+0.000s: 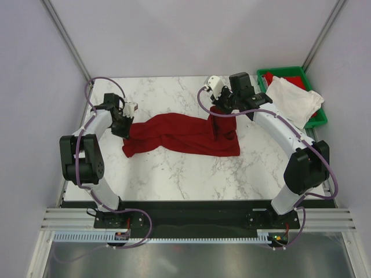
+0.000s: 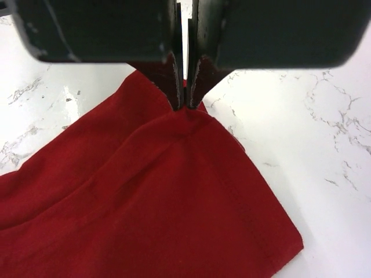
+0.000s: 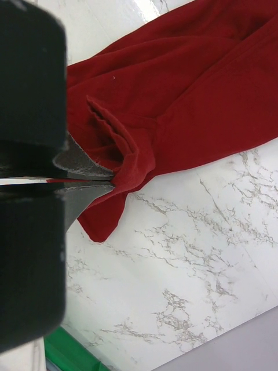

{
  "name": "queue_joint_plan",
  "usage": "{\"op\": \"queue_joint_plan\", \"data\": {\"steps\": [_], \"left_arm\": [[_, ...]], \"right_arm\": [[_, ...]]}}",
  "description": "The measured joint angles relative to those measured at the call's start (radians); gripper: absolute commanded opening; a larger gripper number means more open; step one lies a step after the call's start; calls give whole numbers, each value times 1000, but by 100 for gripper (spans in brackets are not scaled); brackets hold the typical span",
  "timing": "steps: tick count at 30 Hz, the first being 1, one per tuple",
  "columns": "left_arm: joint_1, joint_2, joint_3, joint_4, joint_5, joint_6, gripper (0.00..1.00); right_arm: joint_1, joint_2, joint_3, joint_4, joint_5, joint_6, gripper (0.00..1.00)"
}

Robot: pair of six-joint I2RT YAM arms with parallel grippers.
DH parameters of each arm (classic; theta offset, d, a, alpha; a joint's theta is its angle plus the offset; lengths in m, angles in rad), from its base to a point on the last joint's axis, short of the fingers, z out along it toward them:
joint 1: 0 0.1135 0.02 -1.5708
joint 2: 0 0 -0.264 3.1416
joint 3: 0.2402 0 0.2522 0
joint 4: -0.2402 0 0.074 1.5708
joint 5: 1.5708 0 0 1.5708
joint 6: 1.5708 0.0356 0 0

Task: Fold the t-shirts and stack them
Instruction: Flatten the tshirt out

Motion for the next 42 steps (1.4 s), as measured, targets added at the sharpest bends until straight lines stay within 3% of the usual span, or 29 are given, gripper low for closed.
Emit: {"op": "queue_joint_plan", "data": {"steps": [7, 15, 19, 27, 34, 42], "left_arm": [[0, -36, 8, -31, 3, 2, 2], [0, -272, 150, -86, 3, 13, 2], [0, -387, 224, -92, 2, 13, 2], [0, -538, 330, -154, -2, 13, 2], [0, -695, 384, -227, -25, 13, 2], [0, -825, 566, -349, -28, 13, 2]], "right_arm": [[0, -10, 7, -7, 44, 12, 0], [-69, -75, 209, -31, 176, 58, 0], [-111, -165, 287, -31, 223, 82, 0], [-113, -422, 282, -63, 294, 80, 0], [-113, -527, 357, -195, 322, 39, 0], [-112, -600, 607, -388, 317, -17, 0]]}}
